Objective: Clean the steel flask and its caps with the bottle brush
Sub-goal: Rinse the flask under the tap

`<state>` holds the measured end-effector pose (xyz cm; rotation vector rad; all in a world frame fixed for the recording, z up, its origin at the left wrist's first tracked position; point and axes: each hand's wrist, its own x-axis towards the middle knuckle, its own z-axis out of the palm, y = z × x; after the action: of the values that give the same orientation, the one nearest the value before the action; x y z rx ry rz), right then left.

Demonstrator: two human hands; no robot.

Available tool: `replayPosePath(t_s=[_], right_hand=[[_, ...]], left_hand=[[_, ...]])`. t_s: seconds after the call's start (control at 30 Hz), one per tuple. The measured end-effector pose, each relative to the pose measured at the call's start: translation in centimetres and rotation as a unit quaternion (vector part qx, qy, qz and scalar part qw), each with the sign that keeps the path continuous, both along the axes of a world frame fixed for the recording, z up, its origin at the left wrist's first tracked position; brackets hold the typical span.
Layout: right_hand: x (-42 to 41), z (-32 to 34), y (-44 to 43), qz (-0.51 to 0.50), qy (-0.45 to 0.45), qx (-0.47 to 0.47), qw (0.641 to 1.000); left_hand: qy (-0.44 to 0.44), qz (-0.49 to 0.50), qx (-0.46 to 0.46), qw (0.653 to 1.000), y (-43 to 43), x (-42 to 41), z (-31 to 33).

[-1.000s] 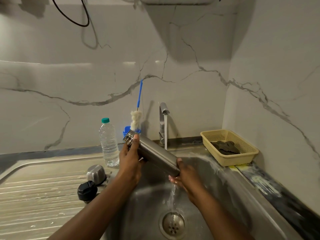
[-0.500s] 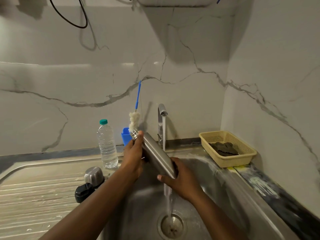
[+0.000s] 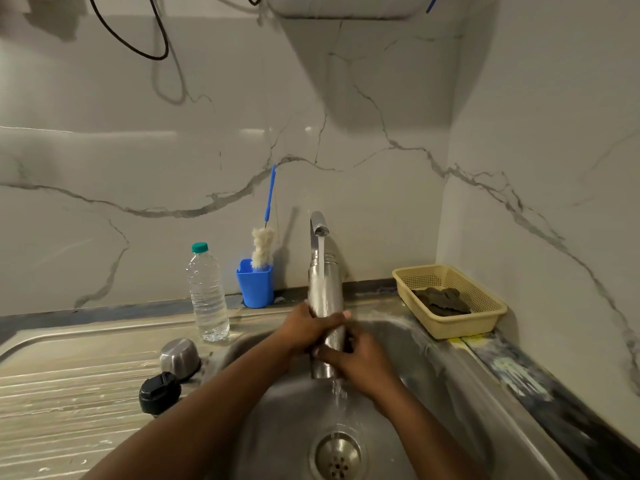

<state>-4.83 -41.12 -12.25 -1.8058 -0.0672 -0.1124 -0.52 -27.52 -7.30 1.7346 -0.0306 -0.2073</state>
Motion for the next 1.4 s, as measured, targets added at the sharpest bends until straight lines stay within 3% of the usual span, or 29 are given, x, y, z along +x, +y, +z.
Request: replayPosePath(t_s=[0.27, 0.4, 0.6, 0.77, 1.07, 1.23, 1.4], right_hand=[[-0.8, 0.6, 0.3, 0.085, 0.069, 0.0, 0.994], [-0.7, 0.0, 0.2, 0.059, 0.077, -0.052, 0.994], [-1.0, 0.2, 0.0, 0.062, 0.075, -0.096, 0.991], [-1.9, 1.1, 0.2, 0.1, 0.103, -0.096, 0.985], [-2.0, 1.4, 0.0, 0.106, 0.169, -0.052, 0.978], [-2.0, 1.9, 0.1, 0.116, 0.185, -0.027, 0.975], [-2.1, 1.9, 0.1, 0.124, 0.212, -0.016, 0.969]], left_hand=[[0.016, 0.081, -0.122, 0.989, 2.1, 2.4, 3.1], [0.024, 0.059, -0.087, 0.994, 1.4, 2.0, 1.7], [-0.012, 0.026, 0.051, 0.998, 1.7, 2.0, 1.6], [0.016, 0.08, -0.033, 0.996, 2.5, 2.8, 4.3], [0.038, -0.053, -0.034, 0.997, 1.9, 2.4, 3.3], [0.034, 0.024, -0.016, 0.999, 1.2, 2.5, 3.8], [0.041, 0.031, -0.024, 0.998, 1.0, 1.9, 3.7]])
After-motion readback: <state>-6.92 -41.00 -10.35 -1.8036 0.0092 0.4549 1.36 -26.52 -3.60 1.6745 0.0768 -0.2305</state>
